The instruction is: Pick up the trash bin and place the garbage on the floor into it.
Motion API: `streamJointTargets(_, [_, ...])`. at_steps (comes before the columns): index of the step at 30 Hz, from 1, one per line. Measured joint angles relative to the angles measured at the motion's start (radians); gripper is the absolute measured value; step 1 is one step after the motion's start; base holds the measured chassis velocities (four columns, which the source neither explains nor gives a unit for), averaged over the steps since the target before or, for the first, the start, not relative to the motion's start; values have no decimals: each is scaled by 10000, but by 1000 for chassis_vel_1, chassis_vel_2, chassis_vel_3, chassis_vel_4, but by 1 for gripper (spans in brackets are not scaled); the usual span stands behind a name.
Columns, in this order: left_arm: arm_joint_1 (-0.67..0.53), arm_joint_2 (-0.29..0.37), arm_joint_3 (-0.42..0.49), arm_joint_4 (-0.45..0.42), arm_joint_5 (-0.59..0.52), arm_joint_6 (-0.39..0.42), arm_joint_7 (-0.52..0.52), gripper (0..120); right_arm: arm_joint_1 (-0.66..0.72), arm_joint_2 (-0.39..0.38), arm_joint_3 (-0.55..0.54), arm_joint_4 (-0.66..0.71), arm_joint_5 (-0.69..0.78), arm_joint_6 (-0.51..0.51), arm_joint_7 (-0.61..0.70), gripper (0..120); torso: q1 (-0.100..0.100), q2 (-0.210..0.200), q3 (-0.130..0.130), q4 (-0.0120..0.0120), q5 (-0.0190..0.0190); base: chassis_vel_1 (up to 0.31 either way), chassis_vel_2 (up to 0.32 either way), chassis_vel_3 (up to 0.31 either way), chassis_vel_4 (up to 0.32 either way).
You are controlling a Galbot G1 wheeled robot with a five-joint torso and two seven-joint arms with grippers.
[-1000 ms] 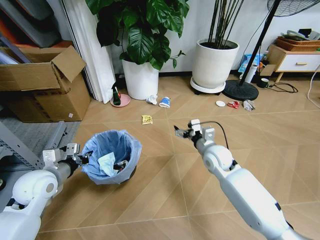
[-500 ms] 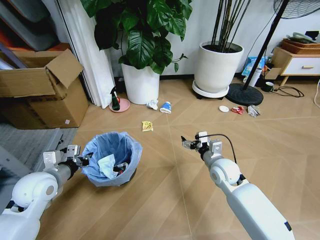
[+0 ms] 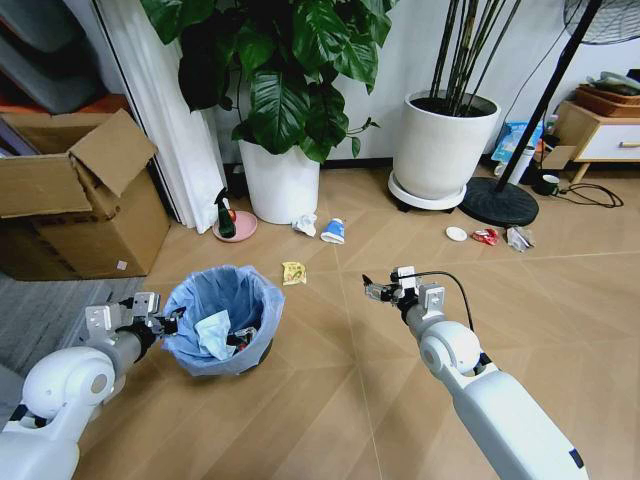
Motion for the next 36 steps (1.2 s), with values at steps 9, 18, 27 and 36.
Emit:
streamJointTargets(9, [0,-54,8,-19,28,0,-23,0,-94,42,13,-19,-154,58,-124,100,0,0,-1,-2,1,-177,172,170,-178])
streamJointTargets(18, [46,-66,0,-44,43,0,-28,0,-220,180,-41,-41,-295,103,-162,100,0,0,0,0,9,-163,160,171,-168])
streamJointTargets(27, [141,-73,-99,-52,162,0,-21,0,-274,151,-164,-69,-373,108,-204,100,1,0,0,0,-9,-162,178,172,-165])
streamJointTargets(36, [524,-175,-420,10,398,0,67,0,-269,43,-336,-220,-423,97,-497,100,1,-1,0,4,5,-165,160,158,-157])
